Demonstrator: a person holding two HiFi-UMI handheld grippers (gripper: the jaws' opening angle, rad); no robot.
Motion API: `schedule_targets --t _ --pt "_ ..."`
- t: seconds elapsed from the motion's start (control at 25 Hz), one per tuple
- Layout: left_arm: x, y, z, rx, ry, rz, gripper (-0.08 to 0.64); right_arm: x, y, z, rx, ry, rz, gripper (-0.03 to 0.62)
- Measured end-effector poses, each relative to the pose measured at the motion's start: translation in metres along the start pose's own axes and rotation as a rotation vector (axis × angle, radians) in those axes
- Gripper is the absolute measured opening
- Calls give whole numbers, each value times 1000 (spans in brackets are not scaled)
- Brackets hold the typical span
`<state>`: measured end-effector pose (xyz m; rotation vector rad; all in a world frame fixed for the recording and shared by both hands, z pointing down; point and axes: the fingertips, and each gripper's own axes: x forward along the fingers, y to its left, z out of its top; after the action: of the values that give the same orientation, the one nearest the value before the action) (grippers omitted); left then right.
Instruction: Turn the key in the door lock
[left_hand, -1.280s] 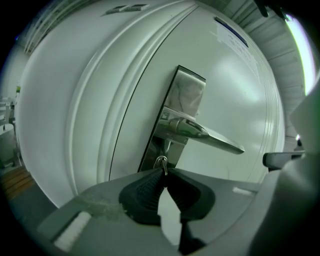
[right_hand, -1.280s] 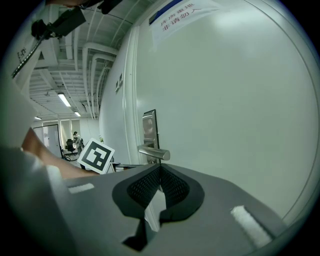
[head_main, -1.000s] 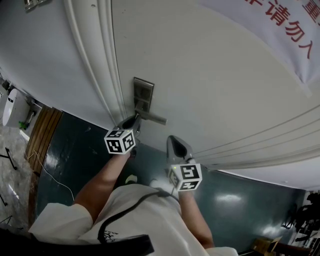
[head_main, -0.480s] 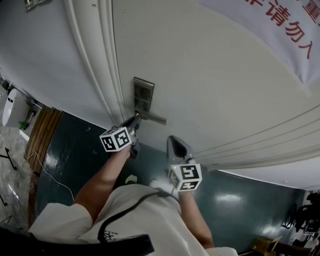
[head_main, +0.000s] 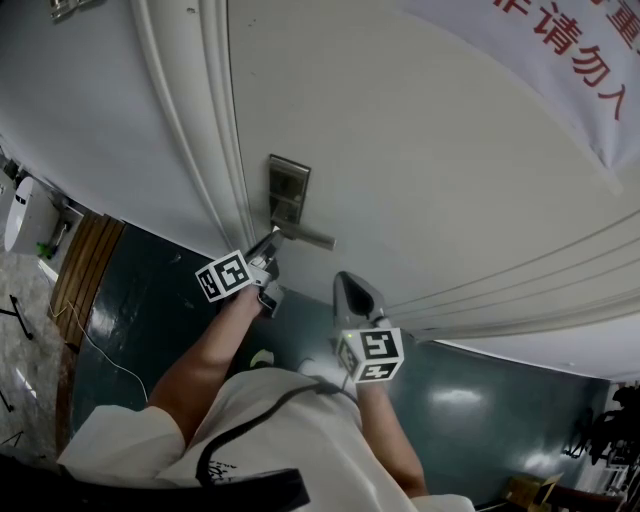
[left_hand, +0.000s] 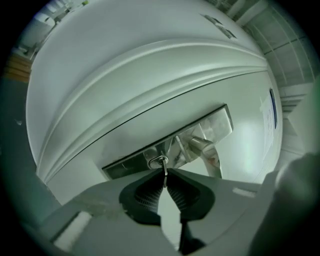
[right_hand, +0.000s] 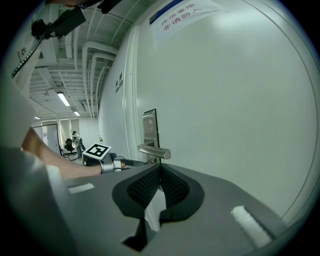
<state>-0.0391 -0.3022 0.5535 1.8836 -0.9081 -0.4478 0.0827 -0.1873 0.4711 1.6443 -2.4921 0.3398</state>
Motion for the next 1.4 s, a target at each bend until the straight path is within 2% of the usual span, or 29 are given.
schedule_targets --t 0.32,0.4,0.56,0.8,0.92,1.08,1.4 --pt "0 -1 1 -295 -37 -129 32 -2 -1 -2 0 0 -10 9" --pt "0 -3 1 -332 -33 -156 38 -3 -1 -3 5 5 -11 9" --pt "1 -5 1 -355 -29 -177 40 -3 -1 -2 6 -1 -12 9" --pt "0 -3 1 -460 -46 -196 49 -5 -2 -3 8 -3 -21 9" --pt "0 -4 1 -451 -42 -201 49 -7 -3 -3 8 -4 -25 9" --pt "0 0 0 -365 -24 -152 54 -9 -5 -4 10 -6 -29 9" --pt "-9 3 4 -305 -7 -133 149 -13 -7 -3 22 -22 -28 9"
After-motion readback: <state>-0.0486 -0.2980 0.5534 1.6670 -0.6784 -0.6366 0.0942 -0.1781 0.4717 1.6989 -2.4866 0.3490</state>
